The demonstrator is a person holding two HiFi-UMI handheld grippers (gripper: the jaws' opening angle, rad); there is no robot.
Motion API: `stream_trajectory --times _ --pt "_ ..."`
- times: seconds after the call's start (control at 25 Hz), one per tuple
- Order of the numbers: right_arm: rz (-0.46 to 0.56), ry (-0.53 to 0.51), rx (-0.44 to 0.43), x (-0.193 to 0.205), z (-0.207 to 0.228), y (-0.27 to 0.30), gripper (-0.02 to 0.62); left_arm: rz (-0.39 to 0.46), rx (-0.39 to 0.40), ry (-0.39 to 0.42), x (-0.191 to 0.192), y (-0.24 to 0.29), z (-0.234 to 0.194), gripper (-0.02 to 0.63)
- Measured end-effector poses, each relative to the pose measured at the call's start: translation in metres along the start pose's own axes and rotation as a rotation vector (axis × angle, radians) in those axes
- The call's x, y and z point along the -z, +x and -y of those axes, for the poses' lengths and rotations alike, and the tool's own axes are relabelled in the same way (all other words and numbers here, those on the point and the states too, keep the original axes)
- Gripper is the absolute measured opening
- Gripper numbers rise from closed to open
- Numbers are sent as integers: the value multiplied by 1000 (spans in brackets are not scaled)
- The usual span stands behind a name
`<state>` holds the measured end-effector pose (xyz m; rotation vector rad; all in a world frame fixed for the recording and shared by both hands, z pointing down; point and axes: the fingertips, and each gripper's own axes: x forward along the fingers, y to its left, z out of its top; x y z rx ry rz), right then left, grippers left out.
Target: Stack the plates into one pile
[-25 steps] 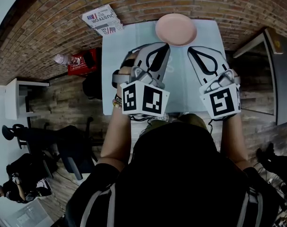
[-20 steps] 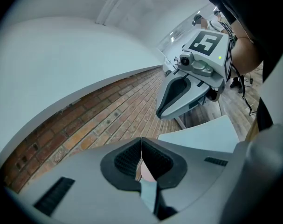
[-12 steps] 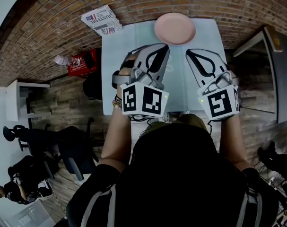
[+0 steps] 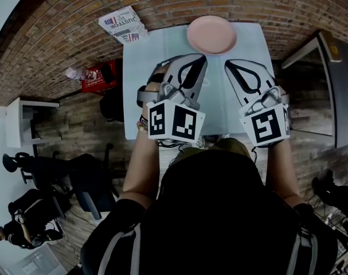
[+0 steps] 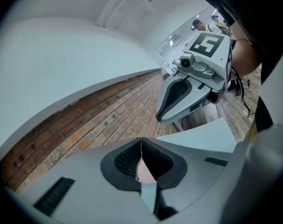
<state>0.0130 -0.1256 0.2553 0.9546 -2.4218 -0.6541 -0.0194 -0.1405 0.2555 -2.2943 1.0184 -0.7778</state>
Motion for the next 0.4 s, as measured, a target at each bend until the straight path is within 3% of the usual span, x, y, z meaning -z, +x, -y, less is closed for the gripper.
stream_trajectory --times 0.4 --pt "-2 -18 -6 -11 -6 7 35 11 7 -6 4 -6 -4 23"
